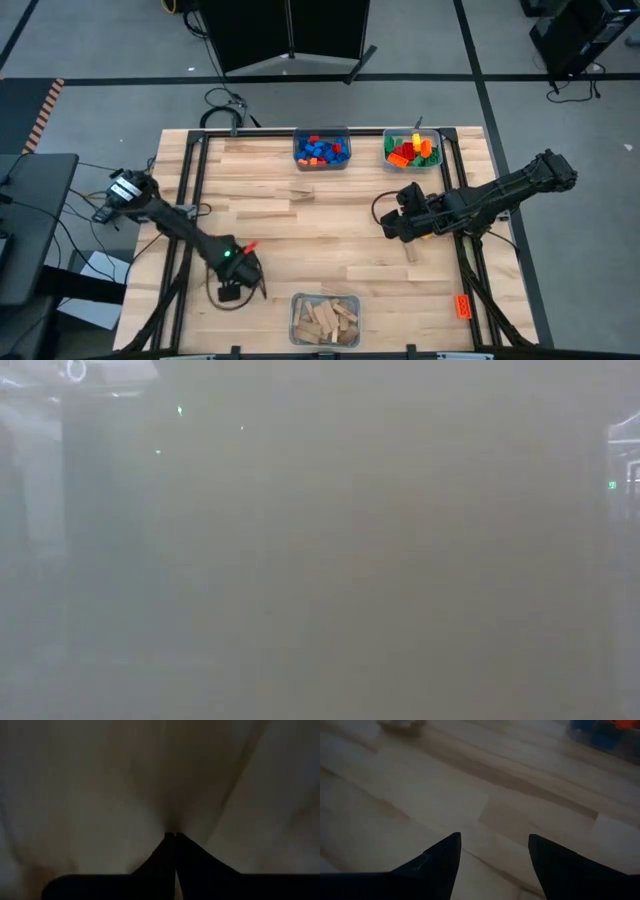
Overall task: Sort blocks by size
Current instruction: Put the brown block into the gray bin
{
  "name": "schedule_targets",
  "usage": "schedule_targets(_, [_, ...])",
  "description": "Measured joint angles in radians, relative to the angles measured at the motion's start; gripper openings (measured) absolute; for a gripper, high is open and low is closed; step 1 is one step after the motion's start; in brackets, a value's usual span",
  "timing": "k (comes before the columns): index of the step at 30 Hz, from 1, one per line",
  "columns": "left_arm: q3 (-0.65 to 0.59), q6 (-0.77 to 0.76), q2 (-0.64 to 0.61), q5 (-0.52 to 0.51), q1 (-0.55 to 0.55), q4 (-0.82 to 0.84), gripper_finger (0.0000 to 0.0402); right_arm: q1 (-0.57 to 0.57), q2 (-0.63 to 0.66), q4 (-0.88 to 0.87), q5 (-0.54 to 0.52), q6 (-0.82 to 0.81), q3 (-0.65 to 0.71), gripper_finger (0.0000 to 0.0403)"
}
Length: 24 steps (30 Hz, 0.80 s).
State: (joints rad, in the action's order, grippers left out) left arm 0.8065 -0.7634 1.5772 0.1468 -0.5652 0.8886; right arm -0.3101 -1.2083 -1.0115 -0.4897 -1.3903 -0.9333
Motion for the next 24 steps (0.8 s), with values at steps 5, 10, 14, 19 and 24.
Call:
schedule_targets(5, [0.001,-0.136,0.0,0.177,0.124,-0.011,0.0026,0.029,0.0,0.0,0.041,0.148,0.0,0.0247])
schedule_targets(10, [0.001,-0.239,0.0,0.232,0.189,-0.015,0.0061,0.055,0.0,0.0,0.055,0.257,0.0,0.0247])
schedule_targets(14, [0.002,-0.295,0.0,0.232,0.217,-0.009,0.0104,0.076,0.0,0.001,0.071,0.327,0.0,0.0247])
schedule_targets(19, [0.003,-0.295,0.0,0.232,0.231,0.017,0.0152,0.098,0.0,0.005,0.073,0.372,0.0,0.0247])
schedule_targets(24, [0.004,-0.291,-0.001,0.213,0.23,0.167,0.0181,0.119,0.0,0.022,0.074,0.375,0.0,0.0247])
